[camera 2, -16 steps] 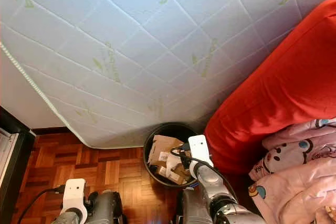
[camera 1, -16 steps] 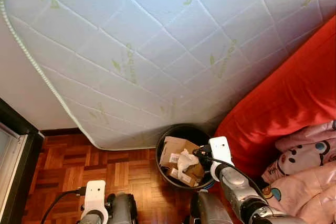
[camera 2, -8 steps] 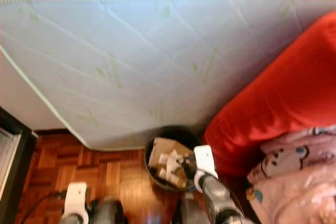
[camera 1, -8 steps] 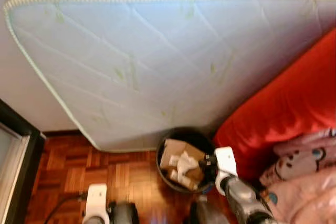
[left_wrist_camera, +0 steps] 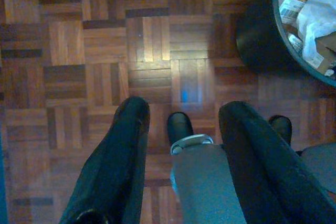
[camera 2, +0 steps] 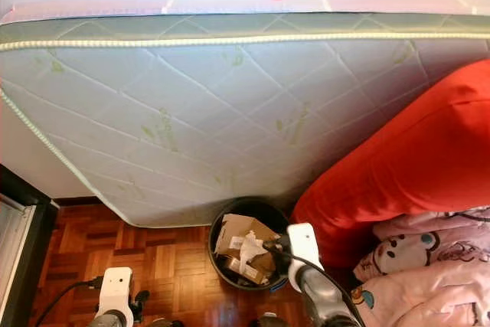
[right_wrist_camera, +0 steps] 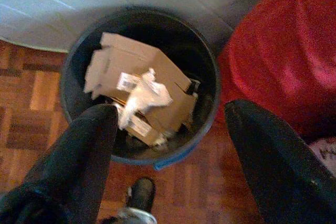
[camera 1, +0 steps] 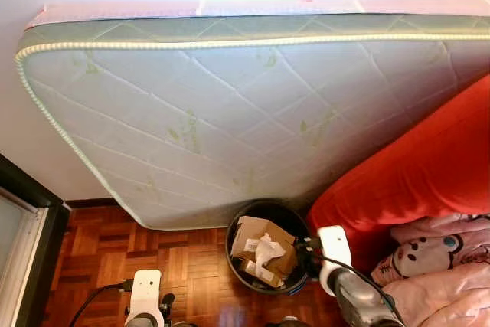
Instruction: Clean up the room
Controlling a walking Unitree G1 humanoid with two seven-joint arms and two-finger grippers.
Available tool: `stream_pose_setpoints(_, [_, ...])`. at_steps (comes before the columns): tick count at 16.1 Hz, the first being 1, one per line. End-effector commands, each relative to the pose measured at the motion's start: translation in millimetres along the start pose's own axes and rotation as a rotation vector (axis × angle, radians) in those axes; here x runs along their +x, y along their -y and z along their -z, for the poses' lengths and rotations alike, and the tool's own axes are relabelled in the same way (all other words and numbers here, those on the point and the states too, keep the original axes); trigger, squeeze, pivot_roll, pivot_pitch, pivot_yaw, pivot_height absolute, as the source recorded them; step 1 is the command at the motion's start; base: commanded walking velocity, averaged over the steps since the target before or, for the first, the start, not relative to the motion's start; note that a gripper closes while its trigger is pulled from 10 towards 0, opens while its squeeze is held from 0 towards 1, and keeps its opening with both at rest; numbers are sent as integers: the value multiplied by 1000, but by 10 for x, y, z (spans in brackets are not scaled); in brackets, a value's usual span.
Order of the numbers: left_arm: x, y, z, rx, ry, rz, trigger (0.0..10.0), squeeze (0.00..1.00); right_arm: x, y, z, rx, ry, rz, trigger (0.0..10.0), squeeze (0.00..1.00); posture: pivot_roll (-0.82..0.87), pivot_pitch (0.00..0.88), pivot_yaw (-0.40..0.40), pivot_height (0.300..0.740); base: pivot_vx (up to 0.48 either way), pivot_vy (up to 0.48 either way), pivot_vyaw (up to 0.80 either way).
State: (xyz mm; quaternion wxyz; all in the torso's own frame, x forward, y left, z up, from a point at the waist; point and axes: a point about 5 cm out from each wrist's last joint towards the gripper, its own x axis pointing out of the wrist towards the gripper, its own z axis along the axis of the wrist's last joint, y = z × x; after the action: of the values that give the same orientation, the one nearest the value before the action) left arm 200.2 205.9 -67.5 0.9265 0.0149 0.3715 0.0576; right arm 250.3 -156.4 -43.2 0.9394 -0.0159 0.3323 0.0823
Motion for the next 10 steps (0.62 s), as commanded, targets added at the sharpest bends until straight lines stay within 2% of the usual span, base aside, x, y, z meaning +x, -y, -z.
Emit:
stream_pose_setpoints(1, [-38,2,157,-8,-69,-8,10000,0,-56,63,169,-3,-59,20,10000,0,-24,115,-99,740,0,0,0])
stream_pose_setpoints(2, [-36,2,155,-8,-70,-9,10000,0,-68,88,191,-1,-63,30,10000,0,-26,106,-98,740,0,0,0])
stream_pose_setpoints(3, [-27,7,138,-7,-72,-9,10000,0,-121,200,289,6,-97,73,10000,0,-29,76,-93,740,0,0,0])
stream_pose_setpoints(4, [-24,7,130,-5,-72,-8,10000,0,-145,243,332,9,-112,89,10000,0,-30,71,-92,740,0,0,0])
stream_pose_setpoints(6, [-10,-3,98,9,-73,-3,10000,0,-219,337,470,58,-147,138,10000,0,-28,24,-72,740,0,0,0])
stream_pose_setpoints(10, [36,-33,-31,35,-60,2,10000,0,-229,271,530,109,-153,137,10000,0,-66,0,-35,740,0,0,0])
